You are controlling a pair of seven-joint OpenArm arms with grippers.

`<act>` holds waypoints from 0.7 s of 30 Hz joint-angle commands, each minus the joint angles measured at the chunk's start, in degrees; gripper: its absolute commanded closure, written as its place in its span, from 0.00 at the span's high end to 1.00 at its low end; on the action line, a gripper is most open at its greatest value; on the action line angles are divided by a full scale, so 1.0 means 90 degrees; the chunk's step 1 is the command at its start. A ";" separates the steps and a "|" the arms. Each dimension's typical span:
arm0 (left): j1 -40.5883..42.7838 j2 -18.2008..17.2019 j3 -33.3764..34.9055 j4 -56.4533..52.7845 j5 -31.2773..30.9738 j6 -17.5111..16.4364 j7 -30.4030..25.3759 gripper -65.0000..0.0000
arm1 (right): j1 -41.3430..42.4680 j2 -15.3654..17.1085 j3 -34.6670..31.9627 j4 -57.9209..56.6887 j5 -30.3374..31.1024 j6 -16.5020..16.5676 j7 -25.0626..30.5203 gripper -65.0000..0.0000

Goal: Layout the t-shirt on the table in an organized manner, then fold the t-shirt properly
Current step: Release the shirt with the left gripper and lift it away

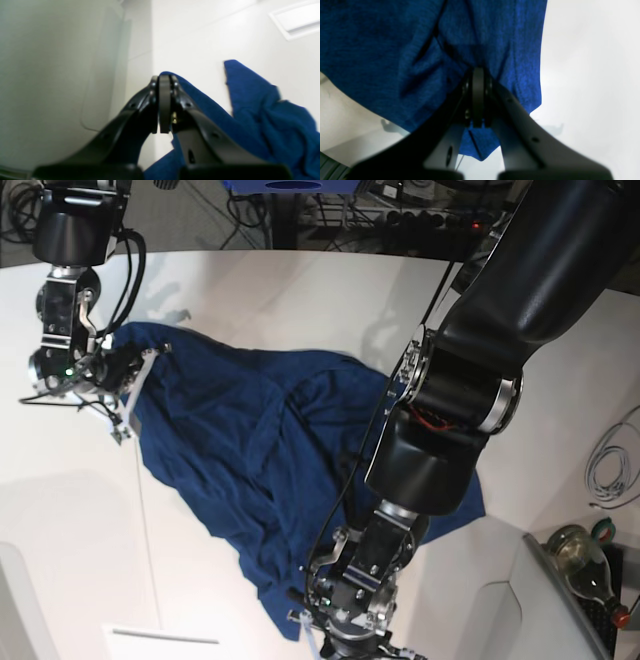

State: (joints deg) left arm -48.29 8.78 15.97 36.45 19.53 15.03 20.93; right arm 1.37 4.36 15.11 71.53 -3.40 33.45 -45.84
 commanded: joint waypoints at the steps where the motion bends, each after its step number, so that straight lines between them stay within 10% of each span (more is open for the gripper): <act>1: -0.0392 0.0025 -0.0001 -0.0011 0.0091 0.0123 -0.0201 0.00 | -0.0020 0.0028 0.0006 -0.0001 -0.0204 -0.0029 -0.0254 0.00; 8: -0.0627 0.0025 -0.0001 -0.1075 0.0082 0.0123 -0.1266 0.06 | -0.0039 0.0019 0.0006 -0.0001 -0.0204 -0.0020 -0.0254 0.00; 12: -0.0578 0.0025 -0.0030 -0.1280 0.0082 0.0093 -0.1373 0.71 | -0.0049 -0.0001 0.0006 -0.0001 -0.0204 -0.0020 -0.0254 0.00; 14: -0.0519 0.0025 -0.0079 -0.1251 0.0062 0.0084 -0.1373 0.86 | -0.0049 -0.0001 0.0006 -0.0001 -0.0204 -0.0020 -0.0254 0.00; 21: 0.0790 -0.1068 0.0018 0.1328 -0.1208 0.0084 -0.0601 0.47 | -0.0049 0.0009 0.0006 -0.0001 -0.0204 -0.0020 -0.0254 0.00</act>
State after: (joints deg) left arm -40.10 -0.32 16.45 48.53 8.56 15.05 16.05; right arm 1.10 4.25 15.16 71.66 -3.20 33.45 -45.60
